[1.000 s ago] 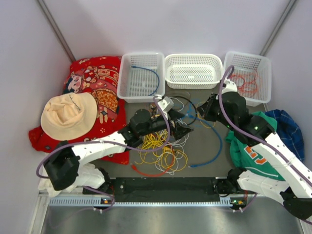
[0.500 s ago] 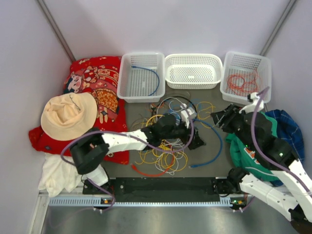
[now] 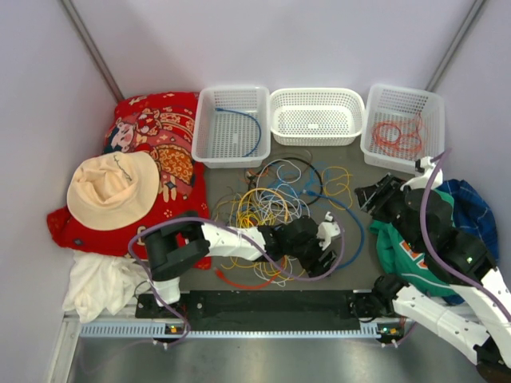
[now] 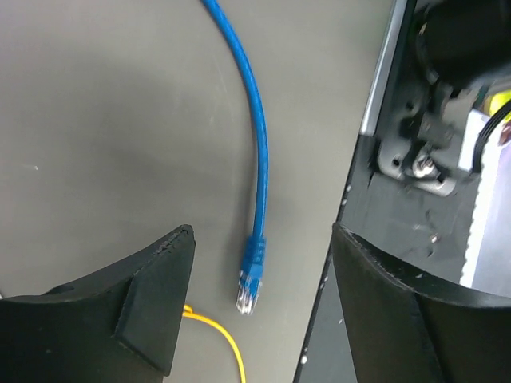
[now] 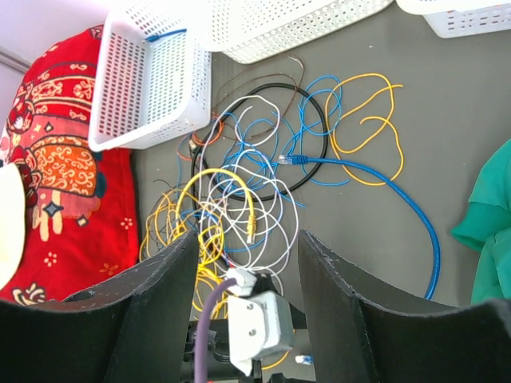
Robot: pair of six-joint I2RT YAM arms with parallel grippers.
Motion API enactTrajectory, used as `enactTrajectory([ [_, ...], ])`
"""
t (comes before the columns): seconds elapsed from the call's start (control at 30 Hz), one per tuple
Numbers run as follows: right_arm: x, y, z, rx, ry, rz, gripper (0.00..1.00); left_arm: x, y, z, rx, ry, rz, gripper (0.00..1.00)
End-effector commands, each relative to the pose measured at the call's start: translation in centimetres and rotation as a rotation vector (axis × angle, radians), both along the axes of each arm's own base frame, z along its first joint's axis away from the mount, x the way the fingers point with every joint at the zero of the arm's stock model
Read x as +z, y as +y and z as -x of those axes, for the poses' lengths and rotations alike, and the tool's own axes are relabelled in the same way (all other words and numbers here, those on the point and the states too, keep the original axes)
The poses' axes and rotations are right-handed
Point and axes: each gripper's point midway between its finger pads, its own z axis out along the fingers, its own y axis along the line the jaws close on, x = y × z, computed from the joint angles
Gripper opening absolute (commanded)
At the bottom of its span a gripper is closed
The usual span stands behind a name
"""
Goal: Untangle the cables
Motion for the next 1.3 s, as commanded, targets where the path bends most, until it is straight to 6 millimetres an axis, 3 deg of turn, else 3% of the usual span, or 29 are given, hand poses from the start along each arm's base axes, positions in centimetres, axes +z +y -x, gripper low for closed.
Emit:
enactTrajectory([
  [0.0, 0.1, 0.4, -0.1, 0.003, -0.015, -0.024, 0.53, -0.8, 0.6, 0.8, -0.05, -0.052, -0.04, 0.69],
  [0.17, -0.1, 0.4, -0.2, 0.0, -0.01, -0.025, 0.52, -2.9, 1.0, 2.2, -0.086, -0.106, -0.123, 0.64],
  [0.3, -0.1, 0.2, -0.1, -0.005, -0.011, -0.02, 0.52, -4.8, 1.6, 2.1, -0.077, -0.138, -0.194, 0.59],
  [0.4, -0.2, 0.0, 0.0, -0.009, -0.01, -0.018, 0.52, -5.6, 2.0, 1.7, -0.065, -0.16, -0.229, 0.47],
  [0.47, -0.3, -0.1, 0.0, -0.014, -0.009, -0.015, 0.52, -5.7, 2.2, 1.5, -0.058, -0.17, -0.243, 0.31],
  [0.57, -0.3, -0.3, 0.1, -0.017, -0.011, -0.016, 0.52, -4.3, 1.8, 0.6, -0.03, -0.204, -0.239, 0.09],
  [0.63, -0.2, -0.4, 0.2, -0.017, -0.016, -0.021, 0.52, -3.7, 2.3, 0.4, -0.024, -0.226, -0.248, 0.0],
  [0.73, -0.1, -0.5, 0.3, -0.023, -0.018, -0.022, 0.52, -0.3, 2.1, -0.8, 0.019, -0.29, -0.203, 0.0],
  [0.93, 0.5, -1.6, 0.6, -0.058, -0.037, -0.022, 0.52, 10.7, 2.7, -2.7, 0.132, -0.409, -0.03, 0.0],
  [0.97, 0.7, -1.9, 0.6, -0.072, -0.046, -0.026, 0.52, 13.6, 3.2, -2.9, 0.157, -0.427, 0.029, 0.0],
  [1.13, 1.0, -2.9, 0.9, -0.107, -0.065, -0.028, 0.52, 21.6, 5.8, -3.6, 0.248, -0.512, 0.173, 0.0],
  [1.17, 0.9, -3.1, 0.9, -0.114, -0.067, -0.027, 0.52, 24.5, 6.8, -4.1, 0.299, -0.538, 0.228, 0.0],
  [1.23, 1.1, -3.3, 1.0, -0.122, -0.077, -0.032, 0.52, 27.3, 7.8, -4.8, 0.352, -0.568, 0.273, 0.0],
  [1.27, 1.1, -3.3, 1.0, -0.122, -0.079, -0.036, 0.52, 29.9, 8.8, -5.5, 0.407, -0.586, 0.314, 0.0],
])
